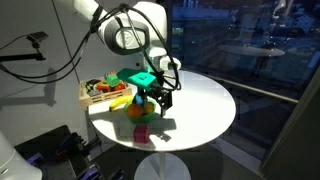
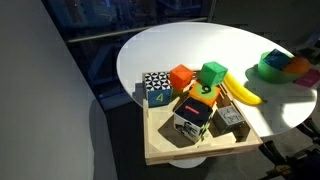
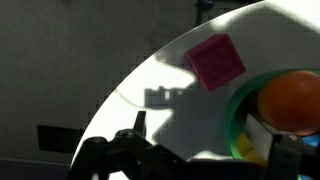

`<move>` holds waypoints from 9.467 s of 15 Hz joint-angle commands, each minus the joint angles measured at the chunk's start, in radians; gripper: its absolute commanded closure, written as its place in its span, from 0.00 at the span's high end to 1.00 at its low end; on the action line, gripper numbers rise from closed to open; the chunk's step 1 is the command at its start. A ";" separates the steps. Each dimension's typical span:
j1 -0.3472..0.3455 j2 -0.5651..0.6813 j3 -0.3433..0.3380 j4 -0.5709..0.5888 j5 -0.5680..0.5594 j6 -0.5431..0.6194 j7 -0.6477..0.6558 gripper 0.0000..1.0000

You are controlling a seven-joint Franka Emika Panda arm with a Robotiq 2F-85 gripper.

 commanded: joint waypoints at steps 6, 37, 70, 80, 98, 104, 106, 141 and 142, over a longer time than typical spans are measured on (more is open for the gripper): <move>-0.020 0.089 0.000 0.079 -0.173 -0.020 -0.093 1.00; -0.047 0.123 0.014 0.020 -0.135 0.008 -0.343 1.00; -0.022 0.052 0.044 -0.191 -0.024 0.169 -0.541 1.00; -0.021 0.066 0.046 -0.191 -0.001 0.214 -0.561 0.32; 0.049 0.072 0.110 -0.164 -0.004 0.213 -0.414 0.31; 0.065 0.062 0.125 -0.152 0.013 0.203 -0.363 0.31; 0.063 0.051 0.124 -0.155 0.009 0.202 -0.342 0.31; 0.118 -0.150 0.081 -0.126 0.051 0.160 -0.094 0.31; 0.121 -0.147 0.082 -0.123 0.050 0.166 -0.084 0.31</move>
